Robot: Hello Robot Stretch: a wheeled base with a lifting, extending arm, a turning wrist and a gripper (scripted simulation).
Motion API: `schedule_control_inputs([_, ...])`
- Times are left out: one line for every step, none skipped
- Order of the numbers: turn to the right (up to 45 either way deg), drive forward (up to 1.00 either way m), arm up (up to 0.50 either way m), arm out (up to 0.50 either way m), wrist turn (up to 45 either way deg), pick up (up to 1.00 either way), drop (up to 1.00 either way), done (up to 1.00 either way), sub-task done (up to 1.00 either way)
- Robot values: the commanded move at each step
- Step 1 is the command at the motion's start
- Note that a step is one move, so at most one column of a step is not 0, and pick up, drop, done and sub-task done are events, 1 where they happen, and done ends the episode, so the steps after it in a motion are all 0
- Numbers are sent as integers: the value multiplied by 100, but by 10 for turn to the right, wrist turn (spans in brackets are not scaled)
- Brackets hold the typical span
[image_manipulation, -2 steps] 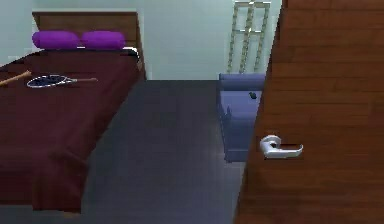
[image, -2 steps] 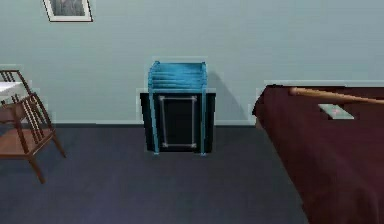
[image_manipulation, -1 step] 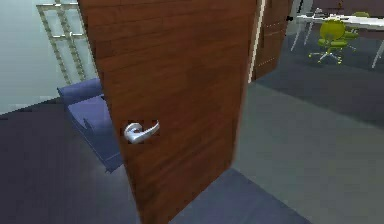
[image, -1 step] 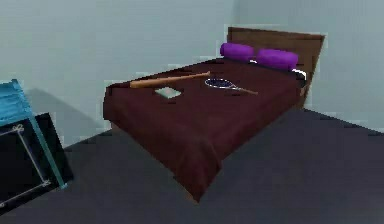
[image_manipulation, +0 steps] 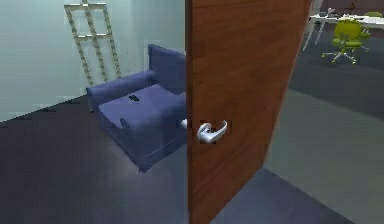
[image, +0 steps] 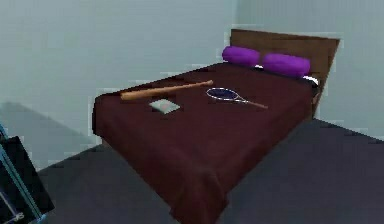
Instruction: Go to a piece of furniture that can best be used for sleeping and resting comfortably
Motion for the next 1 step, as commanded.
schedule_control_inputs([0,0,0,0,0,0,0,100,0])
